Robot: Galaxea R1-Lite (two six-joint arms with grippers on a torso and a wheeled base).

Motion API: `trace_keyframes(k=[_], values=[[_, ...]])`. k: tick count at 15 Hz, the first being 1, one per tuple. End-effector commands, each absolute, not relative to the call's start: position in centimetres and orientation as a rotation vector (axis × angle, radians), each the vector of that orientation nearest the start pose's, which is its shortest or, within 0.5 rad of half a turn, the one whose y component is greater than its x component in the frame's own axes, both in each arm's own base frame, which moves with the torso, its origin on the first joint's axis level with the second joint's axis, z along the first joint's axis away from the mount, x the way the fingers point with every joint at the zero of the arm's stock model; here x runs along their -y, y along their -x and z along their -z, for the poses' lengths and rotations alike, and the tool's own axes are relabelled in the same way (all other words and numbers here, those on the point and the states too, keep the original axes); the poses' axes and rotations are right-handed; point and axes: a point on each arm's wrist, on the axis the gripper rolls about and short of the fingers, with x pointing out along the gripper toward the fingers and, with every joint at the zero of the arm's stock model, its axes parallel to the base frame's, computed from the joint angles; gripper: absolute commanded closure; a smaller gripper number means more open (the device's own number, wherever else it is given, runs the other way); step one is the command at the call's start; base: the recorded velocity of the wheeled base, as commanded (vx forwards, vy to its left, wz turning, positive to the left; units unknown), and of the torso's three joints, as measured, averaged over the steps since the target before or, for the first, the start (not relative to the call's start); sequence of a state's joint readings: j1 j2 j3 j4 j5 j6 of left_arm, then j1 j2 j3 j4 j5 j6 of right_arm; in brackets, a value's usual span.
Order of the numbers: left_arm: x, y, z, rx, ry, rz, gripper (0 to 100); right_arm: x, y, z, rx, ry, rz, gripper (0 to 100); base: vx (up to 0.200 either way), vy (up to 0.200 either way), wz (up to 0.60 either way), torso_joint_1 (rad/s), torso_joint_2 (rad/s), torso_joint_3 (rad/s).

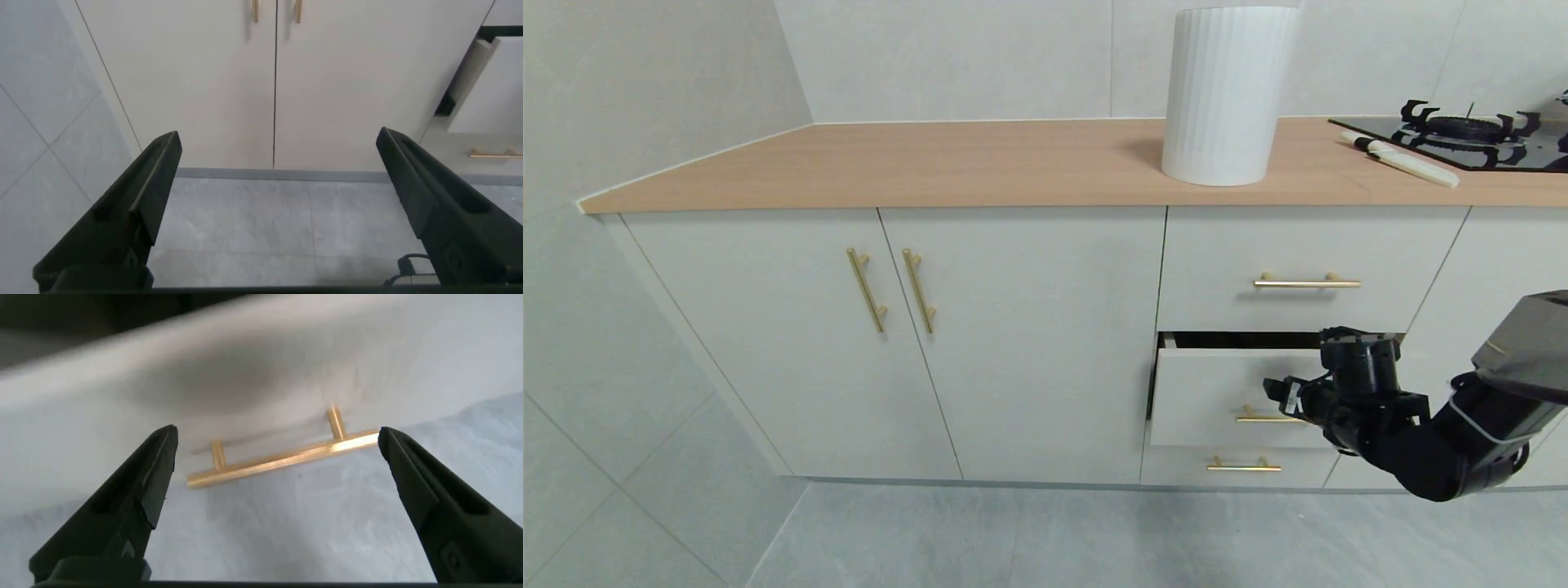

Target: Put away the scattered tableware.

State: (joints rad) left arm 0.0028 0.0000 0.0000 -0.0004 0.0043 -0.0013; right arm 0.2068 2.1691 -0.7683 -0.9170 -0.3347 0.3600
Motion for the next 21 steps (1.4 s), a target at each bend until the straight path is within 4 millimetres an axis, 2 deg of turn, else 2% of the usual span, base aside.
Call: trace_keyframes(k=[1,6,12,19,21], values=[[0.0,2.3,-7.6,0.002,0.002,-0.008,0,-6.8,-36.5,-2.0,-0.446,-0.22,0.218,0,0.0,0.0,0.0,0.0,0.0,0.0],[0.0,2.3,-7.6,0.002,0.002,-0.008,0,-6.6,-38.9,-0.6,-0.357,-0.272,0.265,0,0.0,0.0,0.0,0.0,0.0,0.0],[0.0,2.3,-7.6,0.002,0.002,-0.008,0,-6.0,-41.4,-0.8,-0.268,-0.345,0.328,0,0.0,0.0,0.0,0.0,0.0,0.0],[0.0,2.3,-7.6,0.002,0.002,-0.008,0,-5.9,-42.8,-1.0,-0.21,-0.376,0.373,0,0.0,0.0,0.0,0.0,0.0,0.0],[0.0,2.3,-7.6,0.002,0.002,-0.008,0,-5.7,-43.8,-1.1,-0.168,-0.378,0.421,0,0.0,0.0,0.0,0.0,0.0,0.0]])
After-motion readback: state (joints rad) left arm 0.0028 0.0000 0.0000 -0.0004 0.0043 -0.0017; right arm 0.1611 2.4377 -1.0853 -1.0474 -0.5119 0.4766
